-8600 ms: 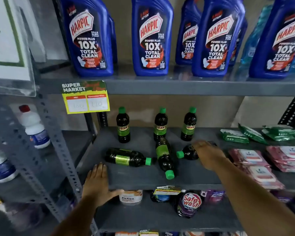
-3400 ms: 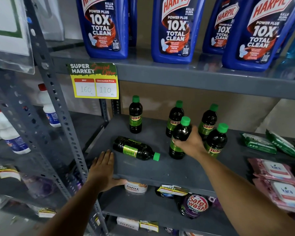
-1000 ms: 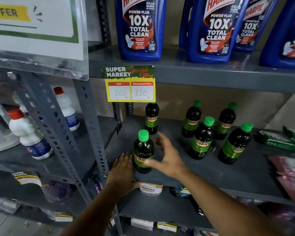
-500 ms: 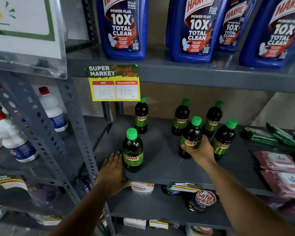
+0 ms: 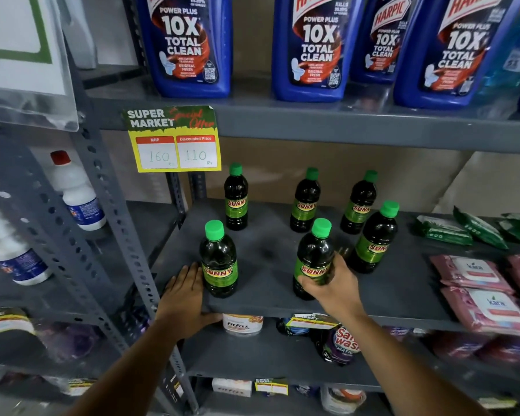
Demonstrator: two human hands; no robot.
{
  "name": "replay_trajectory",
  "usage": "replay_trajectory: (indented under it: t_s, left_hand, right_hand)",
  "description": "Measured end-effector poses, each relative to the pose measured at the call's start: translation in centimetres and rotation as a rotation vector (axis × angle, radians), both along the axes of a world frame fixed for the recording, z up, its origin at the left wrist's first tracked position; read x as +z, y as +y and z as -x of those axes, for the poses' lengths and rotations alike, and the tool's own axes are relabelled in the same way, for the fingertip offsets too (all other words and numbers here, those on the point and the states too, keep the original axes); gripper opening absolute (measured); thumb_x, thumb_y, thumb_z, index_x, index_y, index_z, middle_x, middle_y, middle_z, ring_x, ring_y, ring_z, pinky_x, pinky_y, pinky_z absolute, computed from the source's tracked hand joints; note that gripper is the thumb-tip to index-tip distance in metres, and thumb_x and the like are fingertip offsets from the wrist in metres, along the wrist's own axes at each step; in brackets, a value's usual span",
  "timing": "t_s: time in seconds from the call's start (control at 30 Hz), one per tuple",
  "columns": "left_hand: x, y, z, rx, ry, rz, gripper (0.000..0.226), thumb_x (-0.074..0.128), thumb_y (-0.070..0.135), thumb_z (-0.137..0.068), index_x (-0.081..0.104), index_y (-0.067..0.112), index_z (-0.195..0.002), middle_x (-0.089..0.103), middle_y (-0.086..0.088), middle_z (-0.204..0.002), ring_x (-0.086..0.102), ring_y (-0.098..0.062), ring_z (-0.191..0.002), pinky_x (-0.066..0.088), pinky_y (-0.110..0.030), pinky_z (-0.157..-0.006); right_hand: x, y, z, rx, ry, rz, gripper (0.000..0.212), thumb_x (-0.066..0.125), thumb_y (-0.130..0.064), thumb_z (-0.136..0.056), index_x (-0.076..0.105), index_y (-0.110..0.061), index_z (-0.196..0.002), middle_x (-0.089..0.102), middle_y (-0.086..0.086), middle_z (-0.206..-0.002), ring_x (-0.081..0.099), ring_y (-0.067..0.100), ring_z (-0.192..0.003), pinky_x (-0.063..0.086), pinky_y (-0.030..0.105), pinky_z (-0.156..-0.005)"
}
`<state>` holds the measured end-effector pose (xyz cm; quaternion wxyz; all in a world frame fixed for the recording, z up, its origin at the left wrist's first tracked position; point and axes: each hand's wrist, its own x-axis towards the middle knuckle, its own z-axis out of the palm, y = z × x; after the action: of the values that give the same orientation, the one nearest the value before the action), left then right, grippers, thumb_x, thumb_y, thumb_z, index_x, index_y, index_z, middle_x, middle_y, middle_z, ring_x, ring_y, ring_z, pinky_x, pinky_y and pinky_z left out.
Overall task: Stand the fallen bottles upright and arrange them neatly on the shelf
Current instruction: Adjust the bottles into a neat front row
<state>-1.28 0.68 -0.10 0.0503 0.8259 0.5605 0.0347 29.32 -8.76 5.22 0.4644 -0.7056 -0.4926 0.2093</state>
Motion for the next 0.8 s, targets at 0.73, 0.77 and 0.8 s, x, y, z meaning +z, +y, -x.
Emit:
replay_trajectory:
  t_s: [0.73, 0.77, 0.8]
  left_hand:
    - [-0.1, 0.2, 0.0, -0.016, -0.007, -0.001, 0.123, 0.053, 0.08, -0.064, -0.001, 0.012, -0.151, 0.003, -0.009, -0.161, -0.001, -0.026, -0.147, 0.006, -0.044, -0.118]
    - [-0.1, 0.2, 0.0, -0.011, 0.001, 0.001, 0.123, 0.054, 0.079, -0.064, -0.001, 0.012, -0.151, 0.002, -0.009, -0.161, -0.001, -0.026, -0.147, 0.006, -0.044, -0.118]
    - [-0.1, 0.2, -0.1, -0.007, 0.012, 0.002, 0.124, 0.055, 0.079, -0.064, -0.002, 0.011, -0.151, 0.002, -0.009, -0.161, -0.002, -0.026, -0.147, 0.006, -0.044, -0.119]
  right_hand:
    - [1.5, 0.6, -11.4, -0.298, 0.062, 0.086, 0.065, 0.081, -0.027, -0.071, 0.045, -0.019, -0.125, 0.062, 0.003, -0.114, 0.058, 0.026, -0.105, 0.042, 0.033, -0.083]
    - [1.3, 0.2, -11.3, -0.295, 0.058, 0.079, 0.064, 0.082, -0.026, -0.071, 0.046, -0.019, -0.124, 0.061, 0.001, -0.111, 0.057, 0.024, -0.103, 0.041, 0.032, -0.082]
    - [1.1, -0.3, -11.2, -0.292, 0.047, 0.076, 0.064, 0.082, -0.026, -0.071, 0.046, -0.019, -0.123, 0.061, 0.0, -0.109, 0.057, 0.023, -0.102, 0.041, 0.032, -0.082]
